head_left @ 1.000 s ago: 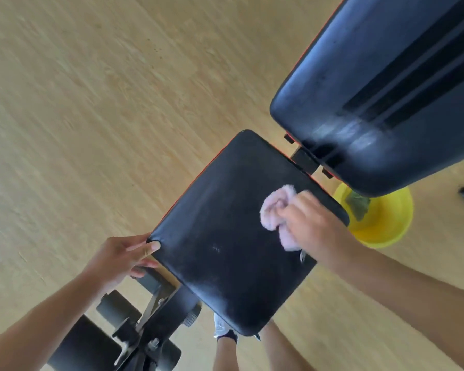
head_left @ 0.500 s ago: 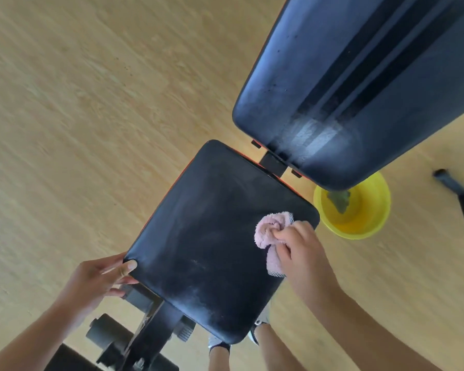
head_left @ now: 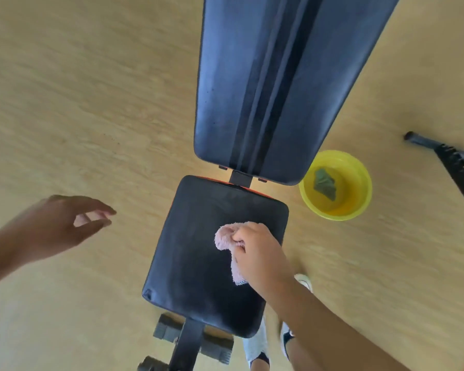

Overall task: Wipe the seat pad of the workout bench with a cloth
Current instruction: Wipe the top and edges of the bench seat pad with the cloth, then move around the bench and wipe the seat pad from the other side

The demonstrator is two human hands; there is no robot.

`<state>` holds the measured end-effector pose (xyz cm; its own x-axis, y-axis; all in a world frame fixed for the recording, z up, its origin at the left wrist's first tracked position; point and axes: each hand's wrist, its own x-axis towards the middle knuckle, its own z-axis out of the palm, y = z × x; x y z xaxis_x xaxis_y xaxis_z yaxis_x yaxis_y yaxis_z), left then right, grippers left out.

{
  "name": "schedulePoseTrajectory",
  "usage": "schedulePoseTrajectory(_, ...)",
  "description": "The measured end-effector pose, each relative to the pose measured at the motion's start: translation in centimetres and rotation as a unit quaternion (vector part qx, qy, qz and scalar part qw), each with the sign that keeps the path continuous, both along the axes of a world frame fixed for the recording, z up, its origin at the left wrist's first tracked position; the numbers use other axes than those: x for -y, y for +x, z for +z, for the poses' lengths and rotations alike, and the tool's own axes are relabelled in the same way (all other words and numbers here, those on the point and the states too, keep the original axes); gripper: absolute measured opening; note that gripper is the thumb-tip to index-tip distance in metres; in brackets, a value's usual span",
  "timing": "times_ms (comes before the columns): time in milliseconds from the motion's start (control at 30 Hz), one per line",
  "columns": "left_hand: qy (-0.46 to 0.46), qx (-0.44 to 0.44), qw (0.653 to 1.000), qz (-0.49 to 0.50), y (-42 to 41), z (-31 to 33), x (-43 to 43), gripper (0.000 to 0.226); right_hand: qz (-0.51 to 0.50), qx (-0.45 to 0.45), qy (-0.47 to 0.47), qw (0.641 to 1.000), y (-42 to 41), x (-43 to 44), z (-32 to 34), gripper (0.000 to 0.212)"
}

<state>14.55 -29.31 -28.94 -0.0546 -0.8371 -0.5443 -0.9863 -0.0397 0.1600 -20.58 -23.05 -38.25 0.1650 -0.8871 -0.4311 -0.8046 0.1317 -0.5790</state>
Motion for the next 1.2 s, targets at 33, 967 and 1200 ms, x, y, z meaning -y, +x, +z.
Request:
schedulePoseTrajectory(33, 0.005, 0.025, 0.998, -0.052, -1.4, 1.7, 1.5, 0.011, -0.021, 0.008, 0.013, 1.000, -0.4, 0.4, 0.9, 0.036)
schedulePoseTrajectory(967, 0.069, -0.048, 0.800, -0.594, -72.5, -2.3, -7.6, 0.021, -0.521, -0.003, -0.036, 0.853, -46.5, -21.6, 4.3, 0.014)
schedulePoseTrajectory(1200, 0.048, -0.077, 0.860, -0.502, -83.1, -8.7, -11.6, 0.035, -0.725, -0.190, -0.006, 0.662, -56.1, -36.7, -4.3, 0.032)
